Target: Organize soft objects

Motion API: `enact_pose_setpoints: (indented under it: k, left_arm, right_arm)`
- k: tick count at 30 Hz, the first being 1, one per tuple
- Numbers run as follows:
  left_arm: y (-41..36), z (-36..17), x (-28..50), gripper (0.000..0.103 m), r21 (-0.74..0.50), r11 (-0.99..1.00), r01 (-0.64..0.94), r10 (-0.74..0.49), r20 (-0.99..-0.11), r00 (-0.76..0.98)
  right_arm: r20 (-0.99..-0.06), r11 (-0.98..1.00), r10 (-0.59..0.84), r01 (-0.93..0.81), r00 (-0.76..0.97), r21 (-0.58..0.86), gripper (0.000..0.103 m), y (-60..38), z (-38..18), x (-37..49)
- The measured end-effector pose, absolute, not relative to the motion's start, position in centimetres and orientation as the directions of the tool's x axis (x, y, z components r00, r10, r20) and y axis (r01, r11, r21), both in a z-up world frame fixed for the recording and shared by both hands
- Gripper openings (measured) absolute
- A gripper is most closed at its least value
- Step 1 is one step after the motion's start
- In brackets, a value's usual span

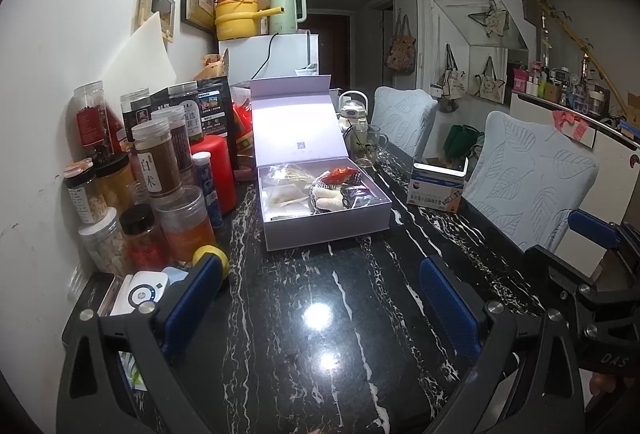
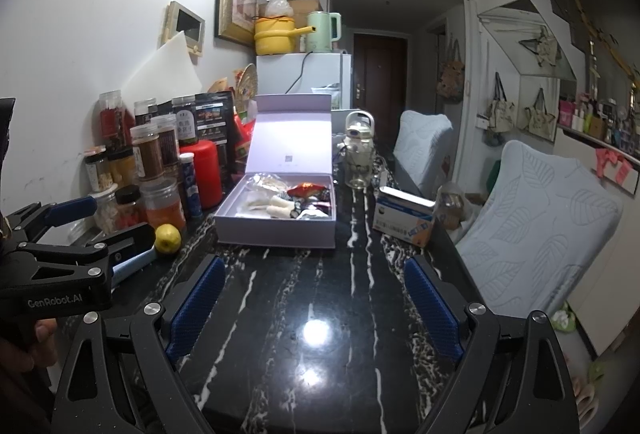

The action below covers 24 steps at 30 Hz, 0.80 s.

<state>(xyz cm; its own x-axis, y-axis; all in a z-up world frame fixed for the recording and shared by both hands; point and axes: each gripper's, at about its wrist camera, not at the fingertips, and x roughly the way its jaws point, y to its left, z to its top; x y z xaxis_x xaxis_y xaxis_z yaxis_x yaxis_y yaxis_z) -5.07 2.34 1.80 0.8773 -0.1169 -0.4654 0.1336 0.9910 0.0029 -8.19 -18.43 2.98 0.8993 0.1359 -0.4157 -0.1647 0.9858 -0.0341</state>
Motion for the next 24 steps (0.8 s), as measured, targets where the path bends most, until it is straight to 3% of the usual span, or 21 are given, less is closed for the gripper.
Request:
enact_pose_setpoints:
  k: [24]
  left_arm:
    - [2.2, 0.9, -4.1, 0.101, 0.014, 0.993, 0.115, -0.092, -0.512, 0.854]
  right_arm:
    - [-0.434, 0.986, 0.121, -0.159, 0.893, -0.052, 0.093, -18.9, 2.0, -7.6]
